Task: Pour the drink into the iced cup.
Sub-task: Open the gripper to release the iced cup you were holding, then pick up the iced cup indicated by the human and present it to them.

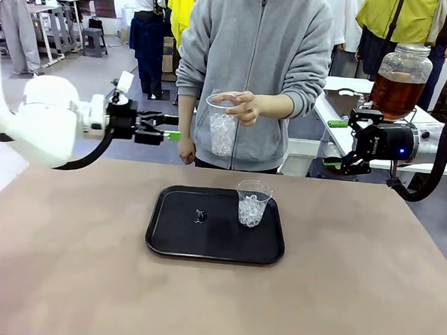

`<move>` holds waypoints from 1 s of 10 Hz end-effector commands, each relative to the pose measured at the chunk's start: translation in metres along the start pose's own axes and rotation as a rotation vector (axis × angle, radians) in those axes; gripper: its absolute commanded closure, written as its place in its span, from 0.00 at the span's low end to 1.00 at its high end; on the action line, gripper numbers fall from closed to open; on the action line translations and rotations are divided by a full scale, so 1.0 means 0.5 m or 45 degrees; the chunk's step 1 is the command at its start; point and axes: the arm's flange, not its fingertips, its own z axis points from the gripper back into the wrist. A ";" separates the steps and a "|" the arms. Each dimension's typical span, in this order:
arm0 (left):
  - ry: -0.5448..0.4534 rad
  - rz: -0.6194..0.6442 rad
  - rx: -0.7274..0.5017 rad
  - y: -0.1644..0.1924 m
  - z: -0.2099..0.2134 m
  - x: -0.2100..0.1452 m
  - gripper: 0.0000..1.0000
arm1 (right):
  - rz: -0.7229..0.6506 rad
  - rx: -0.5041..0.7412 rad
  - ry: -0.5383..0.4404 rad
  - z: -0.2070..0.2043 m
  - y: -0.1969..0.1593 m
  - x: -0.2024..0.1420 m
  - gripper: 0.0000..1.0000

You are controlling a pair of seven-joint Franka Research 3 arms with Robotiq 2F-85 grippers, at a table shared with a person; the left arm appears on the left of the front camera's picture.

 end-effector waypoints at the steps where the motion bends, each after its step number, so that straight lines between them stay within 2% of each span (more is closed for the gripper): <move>1: -0.031 -0.028 -0.025 -0.041 0.059 -0.014 0.00 | 0.001 -0.002 -0.008 0.000 0.003 0.001 0.00; 6: 0.022 -0.001 -0.016 -0.076 0.162 -0.076 0.00 | 0.001 -0.002 -0.008 0.000 0.003 0.001 0.00; 8: 0.032 -0.024 0.046 -0.075 0.172 -0.086 0.00 | 0.001 -0.002 -0.008 0.000 0.003 0.001 0.00; 10: 0.033 0.019 0.001 -0.066 0.162 -0.083 0.00 | 0.001 -0.002 -0.008 0.000 0.003 0.001 0.00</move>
